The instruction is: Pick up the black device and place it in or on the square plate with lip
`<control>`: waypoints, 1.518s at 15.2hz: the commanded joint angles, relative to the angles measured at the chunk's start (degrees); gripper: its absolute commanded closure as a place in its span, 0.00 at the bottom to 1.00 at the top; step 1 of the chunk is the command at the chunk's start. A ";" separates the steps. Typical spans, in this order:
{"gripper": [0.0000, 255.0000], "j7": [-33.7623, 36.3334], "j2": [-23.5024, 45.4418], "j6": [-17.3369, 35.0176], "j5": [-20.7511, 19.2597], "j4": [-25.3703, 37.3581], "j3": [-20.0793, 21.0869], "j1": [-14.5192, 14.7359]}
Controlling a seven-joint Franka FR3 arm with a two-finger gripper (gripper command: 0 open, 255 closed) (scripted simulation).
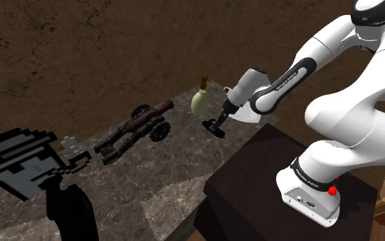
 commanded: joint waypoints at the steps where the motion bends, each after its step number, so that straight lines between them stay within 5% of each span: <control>1: 0.00 0.99 0.83 1.48 -1.43 1.07 -2.81 2.99; 3: 0.00 3.02 1.75 3.53 -3.10 2.56 -6.48 7.25; 11: 0.00 3.01 1.75 3.52 -3.09 2.55 -6.46 7.22; 12: 1.00 3.01 1.75 3.52 -3.09 2.55 -6.46 7.22; 21: 1.00 3.01 1.75 3.52 -3.09 2.55 -6.46 7.22; 22: 0.00 3.01 1.75 3.52 -3.09 2.55 -6.46 7.22; 23: 0.00 18.19 -7.70 3.90 -4.61 1.88 -15.24 21.45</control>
